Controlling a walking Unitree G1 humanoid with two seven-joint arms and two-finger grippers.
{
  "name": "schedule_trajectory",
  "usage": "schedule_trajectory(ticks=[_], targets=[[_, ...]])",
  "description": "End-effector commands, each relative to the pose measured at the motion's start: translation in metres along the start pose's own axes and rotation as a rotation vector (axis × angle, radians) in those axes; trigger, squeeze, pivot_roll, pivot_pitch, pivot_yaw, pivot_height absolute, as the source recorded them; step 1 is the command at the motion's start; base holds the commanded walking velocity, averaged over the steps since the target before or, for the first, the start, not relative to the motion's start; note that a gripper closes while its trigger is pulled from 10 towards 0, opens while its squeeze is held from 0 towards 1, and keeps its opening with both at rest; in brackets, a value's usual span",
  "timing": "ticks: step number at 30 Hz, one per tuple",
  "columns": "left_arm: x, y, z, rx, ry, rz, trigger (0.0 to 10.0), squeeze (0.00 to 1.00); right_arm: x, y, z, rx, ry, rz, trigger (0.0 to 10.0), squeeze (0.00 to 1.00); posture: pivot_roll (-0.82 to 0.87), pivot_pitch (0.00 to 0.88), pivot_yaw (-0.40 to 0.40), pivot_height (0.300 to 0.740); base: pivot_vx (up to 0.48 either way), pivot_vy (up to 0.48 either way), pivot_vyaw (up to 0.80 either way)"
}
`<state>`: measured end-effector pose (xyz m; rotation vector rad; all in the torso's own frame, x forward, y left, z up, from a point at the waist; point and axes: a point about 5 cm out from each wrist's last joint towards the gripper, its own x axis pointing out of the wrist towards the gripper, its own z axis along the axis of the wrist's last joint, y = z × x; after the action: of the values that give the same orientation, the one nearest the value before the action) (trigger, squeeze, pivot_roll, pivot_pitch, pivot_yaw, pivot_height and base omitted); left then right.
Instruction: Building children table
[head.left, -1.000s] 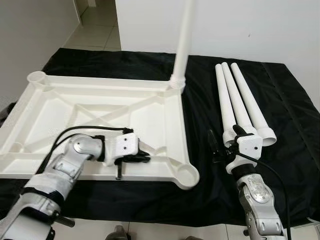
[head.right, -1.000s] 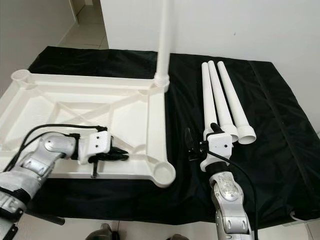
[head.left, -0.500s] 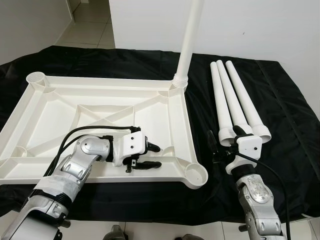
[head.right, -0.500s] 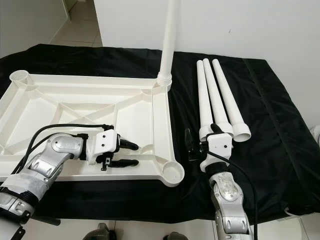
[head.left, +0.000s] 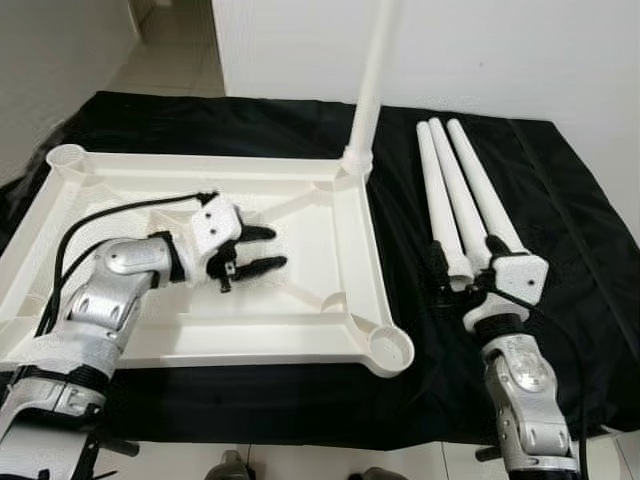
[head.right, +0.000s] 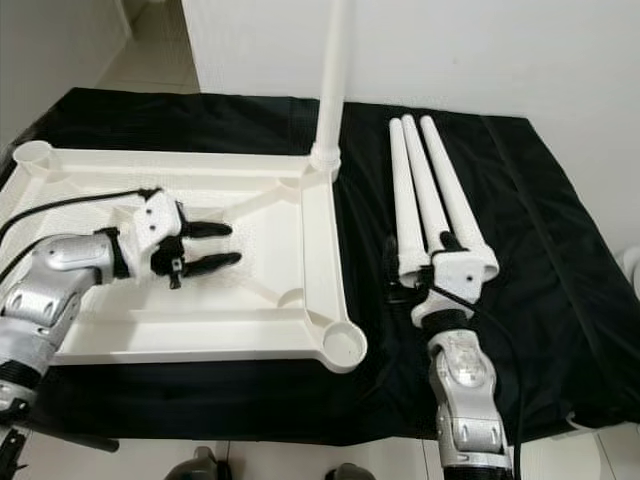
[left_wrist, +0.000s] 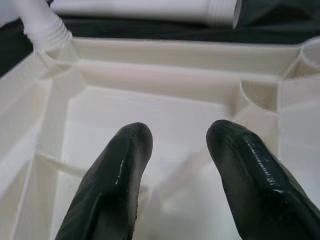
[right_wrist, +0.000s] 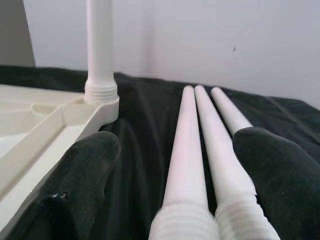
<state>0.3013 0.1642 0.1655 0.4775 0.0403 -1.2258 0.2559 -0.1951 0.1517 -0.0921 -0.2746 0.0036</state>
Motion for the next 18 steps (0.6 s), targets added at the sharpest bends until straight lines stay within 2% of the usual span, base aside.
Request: schedule_trajectory(ticks=[1,3,5,8,18], targets=[[0.004,-0.015,-0.004,-0.001,0.029,-0.067,10.0,0.0,0.001,-0.001,-0.001,0.009,0.009,-0.013,10.0,0.0,0.06,0.053,-0.032,0.74,0.0,0.0,0.0],[0.004,-0.015,-0.004,-0.001,0.029,-0.067,10.0,0.0,0.001,-0.001,-0.001,0.009,0.009,-0.013,10.0,0.0,0.06,0.053,-0.032,0.74,0.0,0.0,0.0],[0.011,-0.022,-0.011,0.01,0.069,-0.06,10.0,0.0,0.002,0.0,-0.001,0.009,0.009,-0.005,10.0,0.0,0.05,0.055,-0.031,0.74,0.0,0.0,0.0],[0.016,-0.025,-0.012,0.012,0.073,-0.068,10.0,0.0,0.002,0.001,-0.001,0.007,0.008,0.001,10.0,0.0,0.05,0.059,-0.033,0.74,0.0,0.0,0.0],[0.023,-0.047,-0.011,0.023,0.093,-0.166,10.0,0.0,-0.002,0.0,-0.004,0.008,0.025,-0.009,10.0,0.0,0.05,0.077,-0.029,0.74,0.0,0.0,0.0]])
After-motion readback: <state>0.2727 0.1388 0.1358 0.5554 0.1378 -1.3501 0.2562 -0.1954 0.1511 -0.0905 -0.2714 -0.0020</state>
